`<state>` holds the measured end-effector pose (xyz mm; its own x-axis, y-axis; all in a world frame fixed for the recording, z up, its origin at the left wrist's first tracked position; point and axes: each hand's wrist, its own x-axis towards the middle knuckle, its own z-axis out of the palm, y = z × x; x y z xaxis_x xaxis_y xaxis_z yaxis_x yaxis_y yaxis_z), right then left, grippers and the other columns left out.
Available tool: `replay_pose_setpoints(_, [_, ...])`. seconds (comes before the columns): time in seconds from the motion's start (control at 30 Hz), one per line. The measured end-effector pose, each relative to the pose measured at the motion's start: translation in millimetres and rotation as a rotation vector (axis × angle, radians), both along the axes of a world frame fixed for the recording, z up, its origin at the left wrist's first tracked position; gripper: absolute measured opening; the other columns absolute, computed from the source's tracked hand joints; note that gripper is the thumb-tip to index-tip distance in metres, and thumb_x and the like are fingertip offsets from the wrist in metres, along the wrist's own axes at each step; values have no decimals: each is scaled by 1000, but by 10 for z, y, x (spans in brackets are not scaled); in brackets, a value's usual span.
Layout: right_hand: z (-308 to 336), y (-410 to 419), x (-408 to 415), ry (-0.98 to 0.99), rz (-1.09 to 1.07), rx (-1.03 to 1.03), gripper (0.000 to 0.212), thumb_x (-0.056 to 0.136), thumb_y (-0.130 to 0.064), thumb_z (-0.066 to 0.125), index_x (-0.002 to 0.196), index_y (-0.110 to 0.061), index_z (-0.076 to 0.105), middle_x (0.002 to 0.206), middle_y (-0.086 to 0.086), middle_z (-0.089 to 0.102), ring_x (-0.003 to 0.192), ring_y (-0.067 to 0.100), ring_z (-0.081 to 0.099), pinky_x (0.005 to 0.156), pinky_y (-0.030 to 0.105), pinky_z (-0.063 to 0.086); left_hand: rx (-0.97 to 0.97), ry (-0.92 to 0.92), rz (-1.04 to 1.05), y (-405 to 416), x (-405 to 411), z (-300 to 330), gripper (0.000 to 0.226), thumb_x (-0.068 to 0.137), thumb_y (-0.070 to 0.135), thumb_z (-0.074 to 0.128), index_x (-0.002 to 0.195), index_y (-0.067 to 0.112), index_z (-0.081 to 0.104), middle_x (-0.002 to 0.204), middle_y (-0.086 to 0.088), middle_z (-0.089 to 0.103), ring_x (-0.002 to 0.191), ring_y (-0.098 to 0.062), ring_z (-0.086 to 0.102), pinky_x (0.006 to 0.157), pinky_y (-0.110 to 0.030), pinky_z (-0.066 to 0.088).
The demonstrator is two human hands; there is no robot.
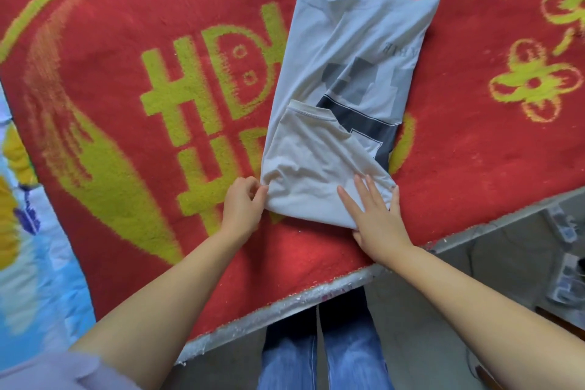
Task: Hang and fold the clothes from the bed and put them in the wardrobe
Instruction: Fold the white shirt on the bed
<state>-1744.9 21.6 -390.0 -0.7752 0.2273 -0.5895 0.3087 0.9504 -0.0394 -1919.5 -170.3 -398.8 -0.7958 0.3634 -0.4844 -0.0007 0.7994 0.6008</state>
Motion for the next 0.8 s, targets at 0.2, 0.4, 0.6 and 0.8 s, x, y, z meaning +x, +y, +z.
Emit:
replay_pose_setpoints(0.2, [4,-7,1,-4,0,-6,98,83,-30,67,153,-29,-2,161,13,-3,147,31,-8,109,67,-4,122,-110,182,-130,63,27,16,88,23,66,96,13,57,79,5,58,73,-9,54,67,-19,41])
replay_pose_setpoints(0.4, [-21,-4,9,-8,7,-8,97,86,-31,63,152,-30,-8,160,13,-9,147,31,-13,109,67,-5,-110,-163,19,204,2,31,25,90,38,55,92,13,59,86,-3,64,84,-29,61,82,-48,48])
replay_pose_setpoints(0.6, [-4,-3,0,57,53,-32,87,87,-7,51,153,-30,-2,160,14,-4,147,32,-11,106,68,-10,-62,-59,17,-78,24,38,26,90,22,60,76,1,56,77,-16,59,80,-35,56,72,-46,42])
replay_pose_setpoints(0.8, [-20,-46,-23,75,87,-63,84,86,2,39,153,-30,1,160,17,-4,146,38,-10,104,70,-13,-117,131,-76,-226,110,9,59,83,35,70,128,4,47,125,-15,50,119,-33,44,98,-45,36])
